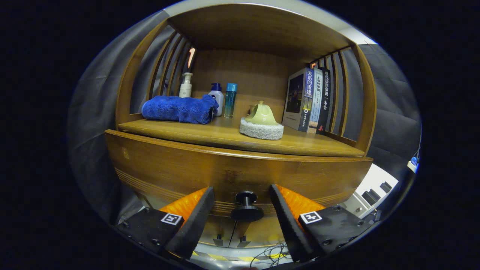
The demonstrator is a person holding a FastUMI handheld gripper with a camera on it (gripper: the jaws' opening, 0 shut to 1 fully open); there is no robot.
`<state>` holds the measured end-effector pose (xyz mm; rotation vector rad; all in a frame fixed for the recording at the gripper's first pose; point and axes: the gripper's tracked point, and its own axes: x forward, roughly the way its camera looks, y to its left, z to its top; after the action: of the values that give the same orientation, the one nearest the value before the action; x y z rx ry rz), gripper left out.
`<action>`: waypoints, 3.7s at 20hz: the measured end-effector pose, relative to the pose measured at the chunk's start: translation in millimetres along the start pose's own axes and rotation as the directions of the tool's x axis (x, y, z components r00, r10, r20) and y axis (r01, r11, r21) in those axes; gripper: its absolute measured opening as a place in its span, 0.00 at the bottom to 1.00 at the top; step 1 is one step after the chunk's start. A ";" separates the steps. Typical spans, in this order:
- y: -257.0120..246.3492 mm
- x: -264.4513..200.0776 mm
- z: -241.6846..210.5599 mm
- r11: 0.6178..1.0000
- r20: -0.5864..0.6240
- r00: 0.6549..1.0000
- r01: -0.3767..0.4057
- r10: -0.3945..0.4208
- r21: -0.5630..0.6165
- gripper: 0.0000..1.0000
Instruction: Pull open the drawer, take out the items inside it, and place them on the countertop above the cabinet.
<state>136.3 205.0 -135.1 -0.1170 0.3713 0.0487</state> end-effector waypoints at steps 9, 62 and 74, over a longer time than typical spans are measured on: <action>5.2 15.4 4.7 1.000 0.014 1.000 0.006 -0.006 0.015 0.99; -0.5 -238.9 113.5 0.964 0.304 0.938 -0.218 0.164 0.152 0.96; -36.9 -235.9 111.9 0.969 0.311 0.946 -0.154 0.089 0.193 0.97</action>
<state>-40.5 176.0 58.3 0.1281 0.0766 0.1471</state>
